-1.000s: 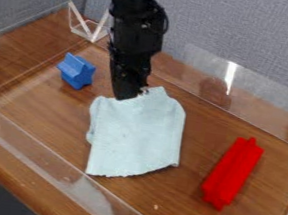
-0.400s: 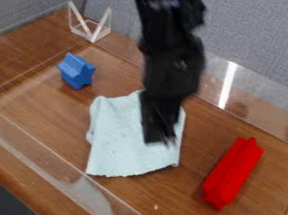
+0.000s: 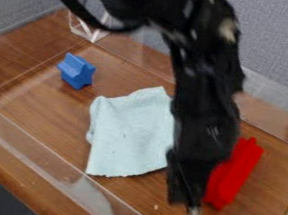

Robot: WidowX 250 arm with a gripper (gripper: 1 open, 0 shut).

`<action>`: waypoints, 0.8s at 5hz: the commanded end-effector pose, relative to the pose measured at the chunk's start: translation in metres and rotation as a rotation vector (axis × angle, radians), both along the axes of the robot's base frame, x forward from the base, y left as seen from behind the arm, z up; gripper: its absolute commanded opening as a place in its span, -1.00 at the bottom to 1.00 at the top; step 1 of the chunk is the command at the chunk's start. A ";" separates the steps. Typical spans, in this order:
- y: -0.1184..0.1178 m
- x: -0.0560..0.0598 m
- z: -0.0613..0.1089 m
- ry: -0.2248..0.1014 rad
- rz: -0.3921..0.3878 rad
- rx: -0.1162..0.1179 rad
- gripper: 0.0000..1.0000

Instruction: Move the red object to the right of cloth

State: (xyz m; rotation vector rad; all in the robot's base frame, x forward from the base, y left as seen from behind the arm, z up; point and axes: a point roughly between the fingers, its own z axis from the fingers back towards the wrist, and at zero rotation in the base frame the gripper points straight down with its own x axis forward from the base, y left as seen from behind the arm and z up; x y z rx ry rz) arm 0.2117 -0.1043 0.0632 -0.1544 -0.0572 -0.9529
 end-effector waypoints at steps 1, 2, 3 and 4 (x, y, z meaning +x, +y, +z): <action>-0.013 -0.005 -0.015 0.010 -0.040 -0.012 -1.00; -0.013 -0.008 -0.024 0.025 -0.039 -0.015 1.00; -0.012 -0.009 -0.010 -0.010 -0.029 -0.014 1.00; -0.013 -0.010 -0.004 -0.030 -0.026 -0.019 1.00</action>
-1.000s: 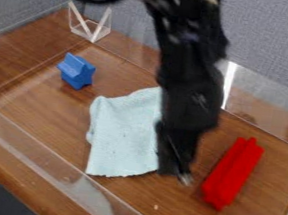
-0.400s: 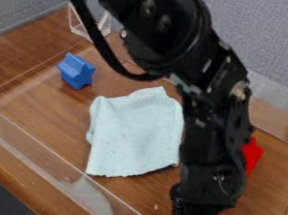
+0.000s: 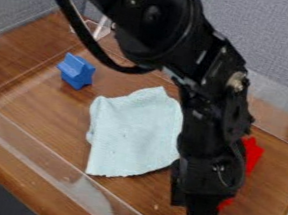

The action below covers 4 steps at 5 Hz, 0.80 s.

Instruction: Move the red object to the right of cloth

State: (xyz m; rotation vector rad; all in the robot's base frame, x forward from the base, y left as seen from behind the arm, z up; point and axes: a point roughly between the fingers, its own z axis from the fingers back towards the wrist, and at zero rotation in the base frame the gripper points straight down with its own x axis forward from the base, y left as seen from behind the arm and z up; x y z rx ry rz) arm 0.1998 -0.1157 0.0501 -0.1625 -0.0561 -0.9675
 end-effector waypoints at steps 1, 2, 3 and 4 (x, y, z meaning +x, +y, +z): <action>-0.004 0.001 0.014 -0.051 -0.009 -0.017 1.00; -0.002 0.005 0.033 -0.092 0.007 -0.012 1.00; 0.002 0.011 0.065 -0.153 0.029 -0.007 1.00; 0.008 0.016 0.095 -0.215 0.064 0.009 1.00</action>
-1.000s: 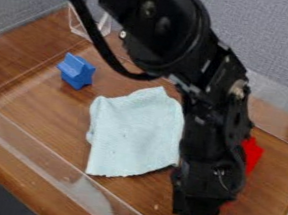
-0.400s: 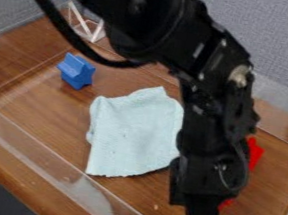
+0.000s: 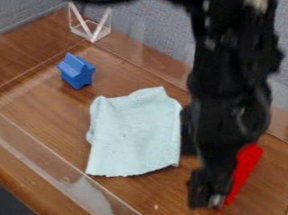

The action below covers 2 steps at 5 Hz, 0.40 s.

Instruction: Move the red object to the right of cloth

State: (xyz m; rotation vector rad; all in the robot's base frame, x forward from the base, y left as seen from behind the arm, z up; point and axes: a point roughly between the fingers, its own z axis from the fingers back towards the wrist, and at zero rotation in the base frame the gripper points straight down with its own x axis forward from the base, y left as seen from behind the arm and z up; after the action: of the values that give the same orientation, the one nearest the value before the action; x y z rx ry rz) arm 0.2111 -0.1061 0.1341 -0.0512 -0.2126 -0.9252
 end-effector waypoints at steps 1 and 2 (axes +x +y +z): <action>0.012 0.005 0.050 -0.116 0.059 -0.028 1.00; 0.027 0.001 0.059 -0.167 0.126 -0.033 1.00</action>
State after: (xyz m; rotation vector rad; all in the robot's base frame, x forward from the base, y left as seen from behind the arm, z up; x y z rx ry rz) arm 0.2097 -0.0811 0.1872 0.0051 -0.3570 -0.8207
